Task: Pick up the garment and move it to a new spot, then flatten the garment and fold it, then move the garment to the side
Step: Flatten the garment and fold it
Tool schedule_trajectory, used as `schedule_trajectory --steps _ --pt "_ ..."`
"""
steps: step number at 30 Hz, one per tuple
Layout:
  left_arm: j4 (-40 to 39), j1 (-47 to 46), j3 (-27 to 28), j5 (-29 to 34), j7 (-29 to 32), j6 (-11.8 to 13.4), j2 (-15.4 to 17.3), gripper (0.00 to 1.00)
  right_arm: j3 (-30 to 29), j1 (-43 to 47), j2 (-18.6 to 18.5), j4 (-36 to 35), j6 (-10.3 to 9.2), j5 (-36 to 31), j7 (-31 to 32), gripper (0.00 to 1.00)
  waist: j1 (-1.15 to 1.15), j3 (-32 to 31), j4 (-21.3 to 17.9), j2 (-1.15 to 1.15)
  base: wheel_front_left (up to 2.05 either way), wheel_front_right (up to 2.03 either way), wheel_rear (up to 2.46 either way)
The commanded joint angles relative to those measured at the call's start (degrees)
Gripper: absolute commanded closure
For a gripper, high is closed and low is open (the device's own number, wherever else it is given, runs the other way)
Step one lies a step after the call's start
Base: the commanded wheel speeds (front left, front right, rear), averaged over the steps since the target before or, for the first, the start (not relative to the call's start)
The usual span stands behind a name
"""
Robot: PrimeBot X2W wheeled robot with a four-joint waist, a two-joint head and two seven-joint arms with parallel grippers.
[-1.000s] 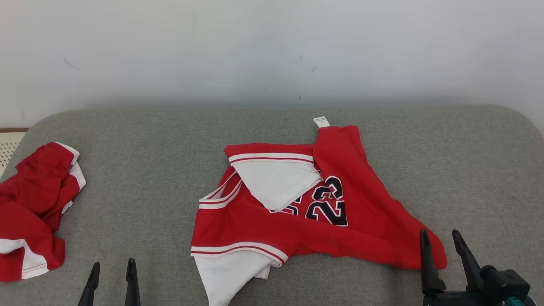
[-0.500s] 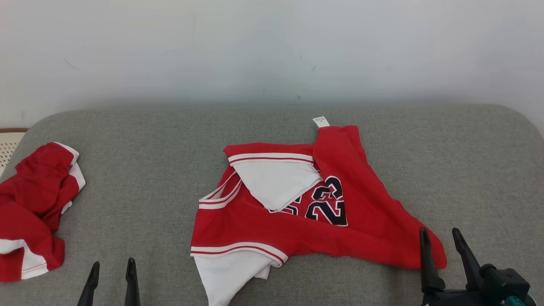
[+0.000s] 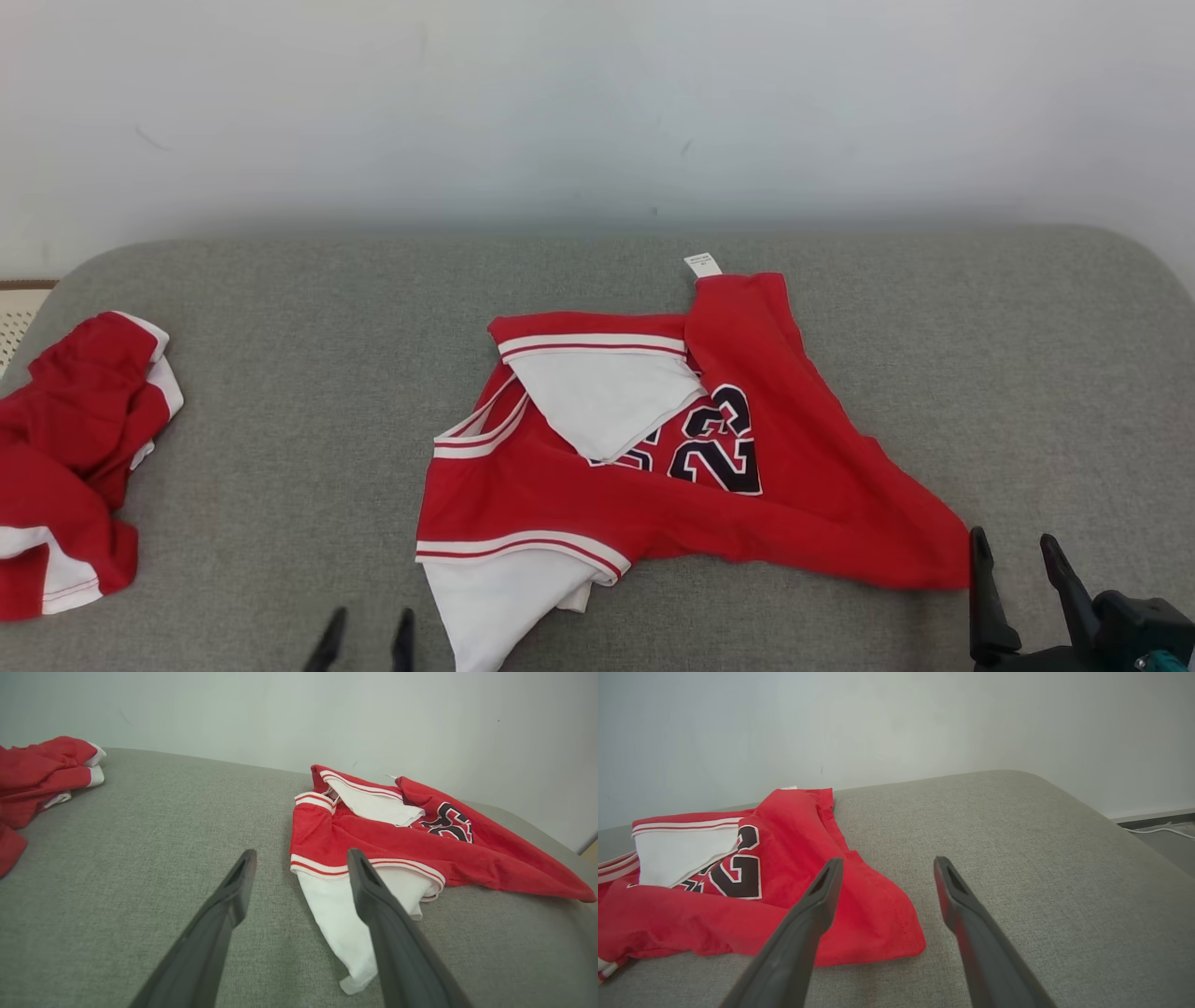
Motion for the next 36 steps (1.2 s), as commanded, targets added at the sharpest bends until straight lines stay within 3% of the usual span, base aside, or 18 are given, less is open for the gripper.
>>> schedule_trajectory --steps 1,13,31,32,33,34,35,36 --pt "1.0 0.6 -1.2 -0.7 -0.2 -0.4 0.0 0.0 -0.5 0.2 -0.4 0.5 -0.04 -0.2 0.5 0.0 0.0 0.3 -0.1 0.0 0.0 0.0 0.0" --pt "9.8 -1.3 -10.7 -4.2 -0.2 -0.7 0.0 0.0 -1.5 -4.2 -1.5 9.6 -0.04 1.2 0.6 0.0 0.0 3.0 -0.9 0.0 0.0 0.0 0.0" --pt "21.1 -7.8 -13.0 -7.3 -0.1 -1.2 0.0 0.0 1.2 -15.4 -1.5 31.2 -0.04 2.0 -3.7 0.0 0.0 5.7 0.0 0.0 0.0 0.0 0.0" --pt "22.0 -8.1 -13.2 -7.5 -0.1 -1.4 0.0 0.0 1.4 -15.7 -1.4 32.3 -0.04 2.2 -3.7 0.32 0.0 5.7 0.1 0.0 0.0 0.0 0.0" --pt "22.8 -8.5 -13.3 -7.3 0.0 -1.5 0.1 0.34 1.6 -16.1 -1.3 33.3 -0.04 2.2 -3.9 0.76 0.0 5.7 0.2 0.0 0.0 0.0 0.0" --pt "23.2 -8.8 -13.4 -7.6 0.0 -1.6 0.1 0.55 1.7 -16.4 -1.3 34.1 -0.04 2.3 -4.2 1.0 0.0 5.7 0.3 0.0 0.0 0.0 0.0" --pt "23.6 -9.2 -13.4 -7.9 0.0 -1.5 0.1 0.89 1.9 -16.6 -1.3 34.7 -0.04 2.3 -4.5 1.0 0.0 5.6 0.4 0.0 0.0 0.0 0.0" --pt "23.7 -9.5 -13.5 -8.0 0.0 -1.6 0.1 1.0 2.0 -16.9 -1.3 35.2 -0.04 2.4 -4.7 1.0 0.0 5.6 0.4 0.0 0.0 0.0 0.0"
